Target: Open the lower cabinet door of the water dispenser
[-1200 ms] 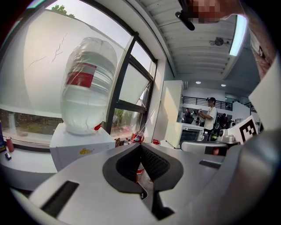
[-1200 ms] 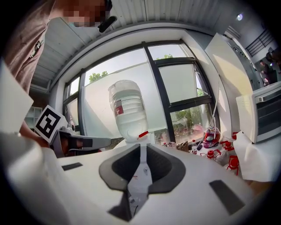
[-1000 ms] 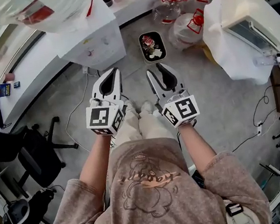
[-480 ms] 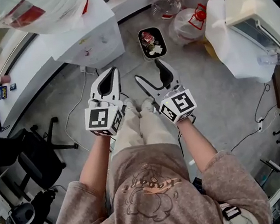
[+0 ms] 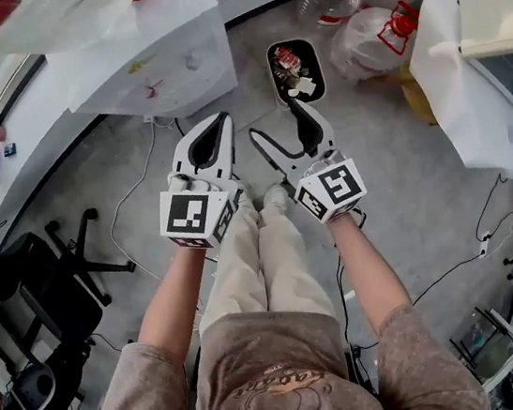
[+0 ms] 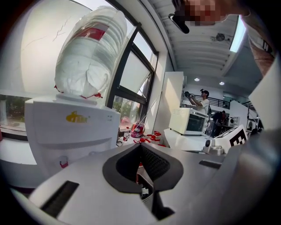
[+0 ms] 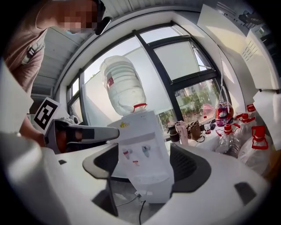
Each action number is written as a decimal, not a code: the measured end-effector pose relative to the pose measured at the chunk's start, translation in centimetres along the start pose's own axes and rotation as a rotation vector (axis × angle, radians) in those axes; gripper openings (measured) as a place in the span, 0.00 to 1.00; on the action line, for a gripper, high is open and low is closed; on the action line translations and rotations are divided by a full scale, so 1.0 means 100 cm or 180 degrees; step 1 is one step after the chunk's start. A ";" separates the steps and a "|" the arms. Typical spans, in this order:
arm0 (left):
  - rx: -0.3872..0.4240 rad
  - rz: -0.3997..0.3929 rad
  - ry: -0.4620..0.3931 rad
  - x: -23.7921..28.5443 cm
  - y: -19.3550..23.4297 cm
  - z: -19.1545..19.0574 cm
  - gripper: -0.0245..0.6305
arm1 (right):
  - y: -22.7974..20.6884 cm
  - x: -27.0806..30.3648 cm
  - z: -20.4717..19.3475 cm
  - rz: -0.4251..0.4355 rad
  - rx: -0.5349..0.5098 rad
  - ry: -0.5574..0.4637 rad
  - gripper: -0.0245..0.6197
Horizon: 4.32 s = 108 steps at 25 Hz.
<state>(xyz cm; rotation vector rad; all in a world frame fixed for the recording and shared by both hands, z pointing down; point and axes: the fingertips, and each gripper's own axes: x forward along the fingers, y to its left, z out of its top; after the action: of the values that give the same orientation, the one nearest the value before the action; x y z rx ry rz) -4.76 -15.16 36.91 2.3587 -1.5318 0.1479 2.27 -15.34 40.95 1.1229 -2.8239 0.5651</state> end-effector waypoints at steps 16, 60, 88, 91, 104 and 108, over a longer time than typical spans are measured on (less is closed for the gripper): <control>-0.0023 0.0025 0.0136 0.050 0.029 -0.115 0.06 | -0.097 0.084 -0.171 0.0017 0.0067 0.0577 0.63; -0.0107 -0.0182 0.0342 0.101 0.079 -0.241 0.06 | -0.161 0.283 -0.339 0.0618 -0.0718 0.1078 0.61; -0.0266 -0.0231 0.0411 0.063 0.047 -0.235 0.06 | -0.125 0.172 -0.375 0.0297 -0.0598 0.1341 0.42; -0.0273 -0.0208 0.0423 0.055 0.046 -0.233 0.06 | -0.115 0.159 -0.380 0.0292 -0.0662 0.1431 0.40; -0.0292 -0.0110 0.0493 0.019 0.047 -0.238 0.06 | -0.073 0.115 -0.404 0.0318 -0.0772 0.1597 0.29; -0.0320 -0.0038 0.0496 0.009 0.048 -0.238 0.06 | -0.054 0.102 -0.414 0.0378 -0.0711 0.1617 0.29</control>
<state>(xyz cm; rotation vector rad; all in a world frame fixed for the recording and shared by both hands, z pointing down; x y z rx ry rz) -6.63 -10.09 60.55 2.2220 -1.4183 0.2404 -5.18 -11.00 83.02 0.6601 -2.4419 0.4480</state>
